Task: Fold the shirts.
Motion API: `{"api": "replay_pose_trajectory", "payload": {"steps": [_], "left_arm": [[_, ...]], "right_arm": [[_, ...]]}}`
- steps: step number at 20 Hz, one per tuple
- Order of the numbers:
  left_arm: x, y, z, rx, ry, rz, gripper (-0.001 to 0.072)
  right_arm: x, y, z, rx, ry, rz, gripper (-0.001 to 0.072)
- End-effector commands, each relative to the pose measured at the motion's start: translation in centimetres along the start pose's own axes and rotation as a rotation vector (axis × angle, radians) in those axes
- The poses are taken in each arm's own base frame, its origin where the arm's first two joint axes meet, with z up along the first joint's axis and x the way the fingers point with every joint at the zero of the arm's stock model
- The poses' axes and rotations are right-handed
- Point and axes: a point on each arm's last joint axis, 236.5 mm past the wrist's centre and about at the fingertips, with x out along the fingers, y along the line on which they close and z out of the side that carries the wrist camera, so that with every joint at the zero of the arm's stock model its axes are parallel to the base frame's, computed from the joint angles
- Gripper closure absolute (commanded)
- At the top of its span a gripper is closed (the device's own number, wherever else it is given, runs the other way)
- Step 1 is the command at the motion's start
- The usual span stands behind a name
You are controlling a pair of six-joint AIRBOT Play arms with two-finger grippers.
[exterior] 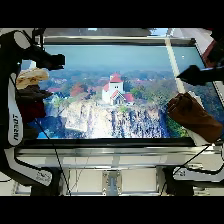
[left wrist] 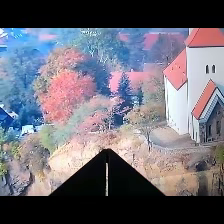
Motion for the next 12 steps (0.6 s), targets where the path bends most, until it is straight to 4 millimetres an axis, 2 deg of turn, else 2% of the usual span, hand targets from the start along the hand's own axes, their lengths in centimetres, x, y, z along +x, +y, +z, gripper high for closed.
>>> {"api": "replay_pose_trajectory", "payload": {"steps": [1,4,6,8,12], "left_arm": [[0.0,-0.2,-2.0,0.017,0.084,-0.006,0.0695],[-0.1,-0.2,-2.2,0.031,0.094,-0.007,0.0695],[-0.1,-0.2,-2.1,0.031,0.089,-0.007,0.0695],[-0.1,-0.1,-2.0,0.031,0.085,-0.007,0.0695],[-0.1,-0.2,-2.0,0.031,0.085,-0.007,0.0695]], "right_arm": [[5.7,5.6,1.5,-0.174,-0.114,-0.002,0.0361],[6.8,6.6,2.6,-0.261,-0.172,-0.055,0.0362],[6.7,6.0,2.9,-0.279,-0.181,-0.084,0.0362],[6.5,4.3,2.6,-0.333,-0.156,-0.158,0.0394],[6.5,4.1,2.6,-0.341,-0.152,-0.168,0.0394]]}}
